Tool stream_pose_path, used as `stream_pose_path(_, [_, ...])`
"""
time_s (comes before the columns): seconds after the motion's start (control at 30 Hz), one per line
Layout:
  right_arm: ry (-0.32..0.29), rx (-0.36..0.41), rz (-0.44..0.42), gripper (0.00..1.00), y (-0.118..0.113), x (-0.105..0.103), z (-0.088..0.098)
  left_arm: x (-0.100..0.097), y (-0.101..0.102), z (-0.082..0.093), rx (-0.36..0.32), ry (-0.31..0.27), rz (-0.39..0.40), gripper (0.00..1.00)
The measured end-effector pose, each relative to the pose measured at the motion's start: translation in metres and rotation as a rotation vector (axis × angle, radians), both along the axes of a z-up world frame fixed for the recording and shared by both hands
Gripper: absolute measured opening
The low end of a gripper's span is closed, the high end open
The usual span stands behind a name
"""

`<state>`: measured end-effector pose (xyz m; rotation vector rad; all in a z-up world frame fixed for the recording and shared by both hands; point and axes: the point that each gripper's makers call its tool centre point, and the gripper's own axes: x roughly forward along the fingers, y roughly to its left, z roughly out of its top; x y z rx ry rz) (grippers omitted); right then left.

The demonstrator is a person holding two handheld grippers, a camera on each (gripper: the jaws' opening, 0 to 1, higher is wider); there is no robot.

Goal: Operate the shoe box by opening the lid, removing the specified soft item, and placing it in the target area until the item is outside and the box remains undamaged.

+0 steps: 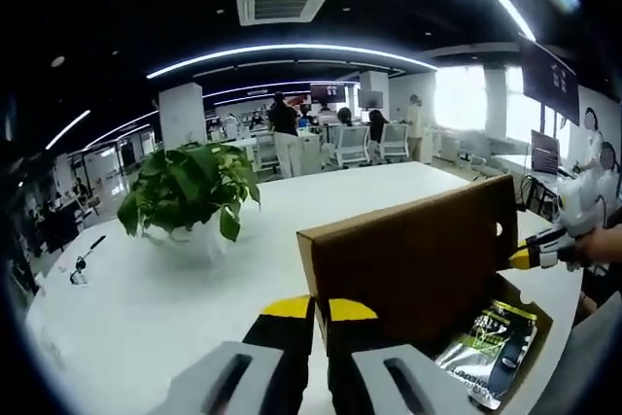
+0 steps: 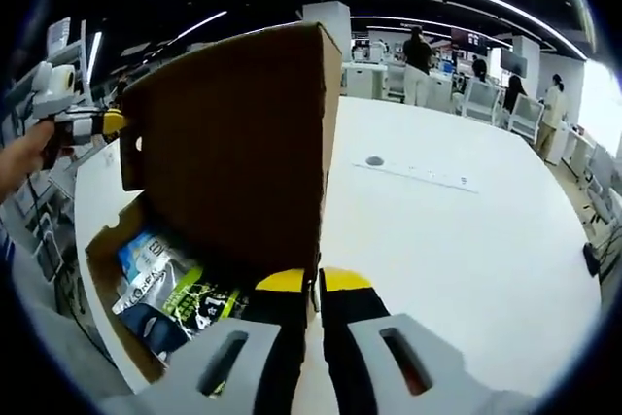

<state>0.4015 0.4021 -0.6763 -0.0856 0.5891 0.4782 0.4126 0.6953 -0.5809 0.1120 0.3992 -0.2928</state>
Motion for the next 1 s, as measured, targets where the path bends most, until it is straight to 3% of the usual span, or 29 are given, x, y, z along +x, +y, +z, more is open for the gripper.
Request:
stream_pose_path(0.3, [-0.038, -0.034, 0.004, 0.01, 0.000, 0.001, -0.002, 0.007, 0.000, -0.005, -0.018, 0.005, 0.031, 0.04])
stream_pose_path(0.4, [-0.043, -0.036, 0.007, 0.01, -0.001, 0.002, -0.002, 0.005, -0.003, -0.006, -0.133, 0.015, 0.060, 0.08])
stream_pose_path(0.7, [-0.040, -0.038, 0.012, 0.01, 0.000, 0.005, -0.002, -0.010, 0.004, -0.037, -0.048, 0.063, 0.074, 0.10])
stream_pose_path(1.0, [-0.042, -0.044, 0.018, 0.01, 0.001, 0.010, -0.002, -0.022, 0.003, -0.064, -0.026, 0.123, 0.071, 0.10])
